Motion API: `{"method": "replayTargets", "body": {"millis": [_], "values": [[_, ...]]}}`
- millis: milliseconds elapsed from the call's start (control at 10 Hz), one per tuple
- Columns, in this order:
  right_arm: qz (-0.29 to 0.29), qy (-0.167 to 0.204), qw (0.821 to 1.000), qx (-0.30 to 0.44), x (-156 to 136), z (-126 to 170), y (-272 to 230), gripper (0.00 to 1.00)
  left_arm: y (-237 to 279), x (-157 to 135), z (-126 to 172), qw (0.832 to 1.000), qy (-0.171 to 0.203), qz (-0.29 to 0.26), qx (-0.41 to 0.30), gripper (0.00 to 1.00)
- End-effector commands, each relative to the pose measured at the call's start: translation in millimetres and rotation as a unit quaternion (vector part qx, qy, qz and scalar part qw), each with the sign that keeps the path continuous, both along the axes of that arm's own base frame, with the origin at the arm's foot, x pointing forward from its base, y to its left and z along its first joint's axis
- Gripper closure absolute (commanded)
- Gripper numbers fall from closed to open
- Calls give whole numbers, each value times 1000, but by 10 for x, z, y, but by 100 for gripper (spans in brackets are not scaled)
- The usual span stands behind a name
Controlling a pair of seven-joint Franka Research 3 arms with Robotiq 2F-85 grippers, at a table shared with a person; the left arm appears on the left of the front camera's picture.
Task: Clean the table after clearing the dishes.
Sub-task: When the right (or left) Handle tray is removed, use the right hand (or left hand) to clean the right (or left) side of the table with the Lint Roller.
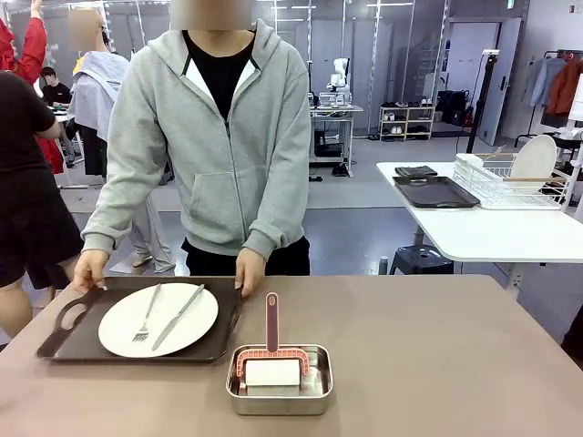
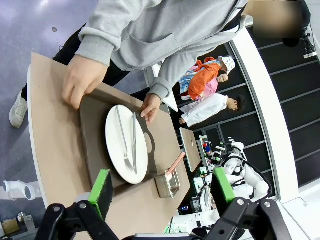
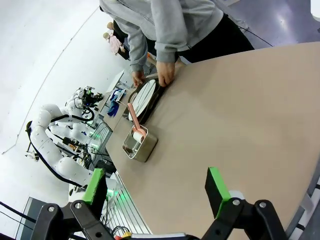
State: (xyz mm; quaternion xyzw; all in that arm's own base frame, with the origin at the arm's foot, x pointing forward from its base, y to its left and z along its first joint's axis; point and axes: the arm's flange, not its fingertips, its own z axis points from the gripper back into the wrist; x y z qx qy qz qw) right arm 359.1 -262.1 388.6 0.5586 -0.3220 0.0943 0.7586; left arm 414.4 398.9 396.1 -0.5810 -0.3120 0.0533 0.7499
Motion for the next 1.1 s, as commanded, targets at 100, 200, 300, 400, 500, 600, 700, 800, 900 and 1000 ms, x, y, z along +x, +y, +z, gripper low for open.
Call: {"method": "replayTargets", "body": {"millis": [100, 200, 300, 400, 500, 600, 700, 800, 900, 1000], "values": [[-7, -5, 1000, -4, -35, 30, 43, 0, 16, -28, 22, 1000, 1, 1, 4, 0], [-7, -5, 1000, -4, -35, 30, 43, 0, 16, -28, 22, 1000, 1, 1, 4, 0], [-7, -5, 1000, -4, -35, 30, 43, 0, 16, -28, 22, 1000, 1, 1, 4, 0], [-7, -5, 1000, -4, -35, 30, 43, 0, 16, -28, 22, 1000, 1, 1, 4, 0], [-7, -5, 1000, -4, -35, 30, 43, 0, 16, -28, 22, 1000, 1, 1, 4, 0], [-7, -5, 1000, -4, -35, 30, 43, 0, 0, 0, 0, 1000, 0, 0, 0, 0], [-7, -5, 1000, -4, -35, 30, 43, 0, -136, 1, 331, 994, -84, -43, 55, 0], [-7, -5, 1000, -4, -35, 30, 43, 0, -466, 115, 760, 980, -126, -99, 115, 0], [-7, -5, 1000, -4, -35, 30, 43, 0, -809, 246, 1148, 962, -161, -151, 160, 0], [-7, -5, 1000, -4, -35, 30, 43, 0, -1253, 394, 1513, 942, -173, -201, 207, 0]]}}
